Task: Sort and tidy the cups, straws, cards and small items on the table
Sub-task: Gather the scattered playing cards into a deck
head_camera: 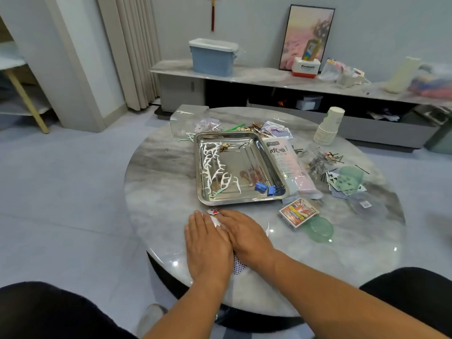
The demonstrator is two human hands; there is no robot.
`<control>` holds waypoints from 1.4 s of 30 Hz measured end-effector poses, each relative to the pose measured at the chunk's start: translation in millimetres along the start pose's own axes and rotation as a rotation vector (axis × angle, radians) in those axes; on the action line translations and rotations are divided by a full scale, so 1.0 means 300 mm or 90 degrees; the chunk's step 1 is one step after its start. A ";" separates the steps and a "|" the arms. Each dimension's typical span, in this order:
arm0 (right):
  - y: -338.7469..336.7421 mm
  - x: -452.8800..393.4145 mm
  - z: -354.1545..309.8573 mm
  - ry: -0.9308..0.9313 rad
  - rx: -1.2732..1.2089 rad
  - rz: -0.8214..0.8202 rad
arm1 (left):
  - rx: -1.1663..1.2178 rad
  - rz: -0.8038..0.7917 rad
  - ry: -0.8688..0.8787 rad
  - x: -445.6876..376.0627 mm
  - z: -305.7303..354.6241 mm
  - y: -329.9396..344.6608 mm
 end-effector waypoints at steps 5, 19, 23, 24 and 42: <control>-0.106 0.090 0.110 0.069 -0.028 0.056 | 0.006 -0.025 0.040 0.043 0.134 0.068; -0.289 0.174 0.284 0.106 0.116 0.043 | -0.094 -0.153 0.169 -0.035 0.185 0.036; -0.350 0.177 0.234 0.122 0.123 0.076 | -0.203 -0.262 0.207 -0.092 0.192 0.010; -0.343 0.179 0.222 0.155 0.100 0.037 | -0.230 -0.287 0.211 -0.098 0.194 0.013; -0.168 0.130 0.200 0.420 -0.004 -0.253 | 0.006 -0.386 0.144 -0.149 0.202 0.069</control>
Point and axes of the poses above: each hand's wrist, its own x-axis away from the middle knuckle, its own y-axis out of the palm, z = x × y, the point moved 9 cm from there along -x, towards the middle knuckle, and after that the axes turned 5 degrees about -y, right-handed, at the moved point
